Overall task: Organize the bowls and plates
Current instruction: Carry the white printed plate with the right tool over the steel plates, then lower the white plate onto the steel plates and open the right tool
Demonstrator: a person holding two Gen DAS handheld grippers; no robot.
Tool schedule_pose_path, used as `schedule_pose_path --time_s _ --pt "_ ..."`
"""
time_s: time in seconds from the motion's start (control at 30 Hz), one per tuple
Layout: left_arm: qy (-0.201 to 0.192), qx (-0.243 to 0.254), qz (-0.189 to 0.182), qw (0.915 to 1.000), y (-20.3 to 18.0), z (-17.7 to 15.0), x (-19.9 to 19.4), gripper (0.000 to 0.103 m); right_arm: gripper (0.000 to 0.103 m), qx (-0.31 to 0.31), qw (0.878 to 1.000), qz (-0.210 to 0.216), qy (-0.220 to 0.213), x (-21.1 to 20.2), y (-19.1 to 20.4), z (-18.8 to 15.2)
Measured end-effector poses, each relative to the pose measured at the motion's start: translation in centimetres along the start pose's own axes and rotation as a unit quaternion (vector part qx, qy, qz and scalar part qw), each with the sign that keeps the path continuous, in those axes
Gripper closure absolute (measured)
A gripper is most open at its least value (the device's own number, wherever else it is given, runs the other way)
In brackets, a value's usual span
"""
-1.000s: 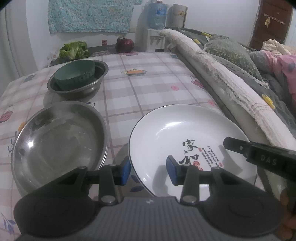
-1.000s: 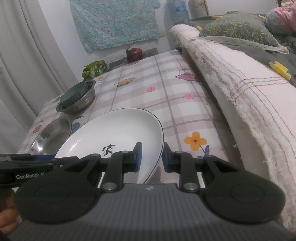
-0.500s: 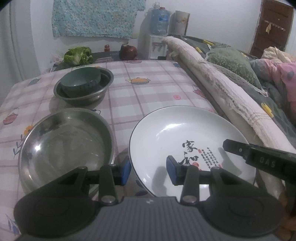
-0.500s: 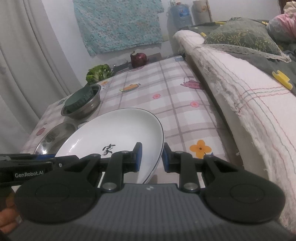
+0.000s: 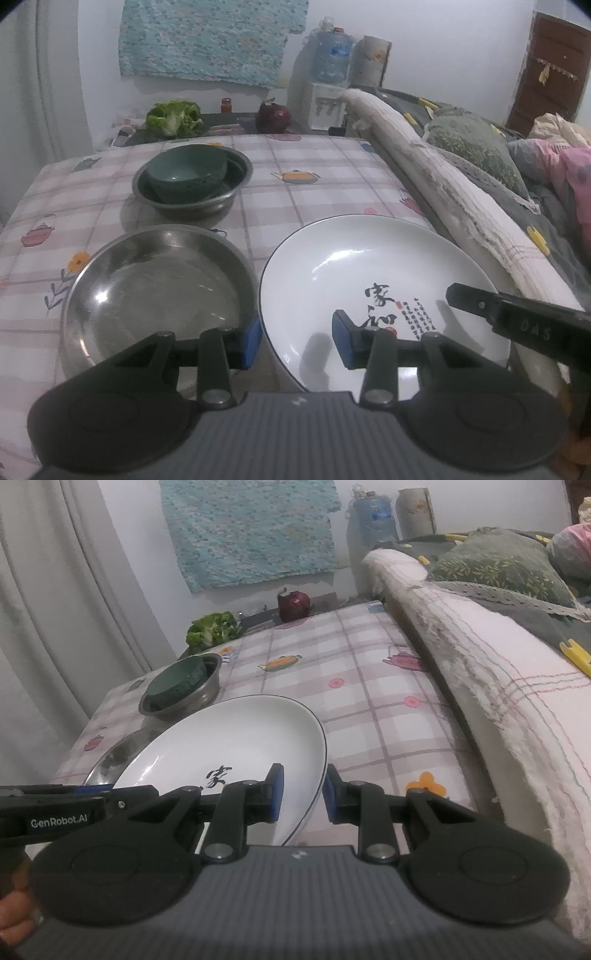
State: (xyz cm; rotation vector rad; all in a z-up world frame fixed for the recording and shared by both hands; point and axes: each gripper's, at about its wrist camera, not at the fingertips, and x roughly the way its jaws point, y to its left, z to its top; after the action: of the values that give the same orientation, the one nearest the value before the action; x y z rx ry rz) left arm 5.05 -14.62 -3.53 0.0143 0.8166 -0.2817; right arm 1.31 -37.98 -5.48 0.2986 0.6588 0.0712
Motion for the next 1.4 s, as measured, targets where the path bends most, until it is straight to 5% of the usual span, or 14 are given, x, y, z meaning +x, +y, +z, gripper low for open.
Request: schedule_pose_path --time_s 0.5,0.87,1.4 --pt "-0.013 -0.045 0.029 0.9985 7.3 -0.4 -1.9 0.061 0.080 -0.026 0.999 0.034 0.017 2.7 6.8 -0.2" --pt "0.020 -0.080 0.041 0.9957 13.9 -2.1 -1.3 0.061 0.080 -0.044 0.996 0.043 0.059 6.1 13.2 -2.3" --pt "0.011 -0.081 0.017 0.9965 16.3 -2.0 -1.4 0.061 0.076 -0.038 0.997 0.026 0.060 7.6 14.7 -1.7"
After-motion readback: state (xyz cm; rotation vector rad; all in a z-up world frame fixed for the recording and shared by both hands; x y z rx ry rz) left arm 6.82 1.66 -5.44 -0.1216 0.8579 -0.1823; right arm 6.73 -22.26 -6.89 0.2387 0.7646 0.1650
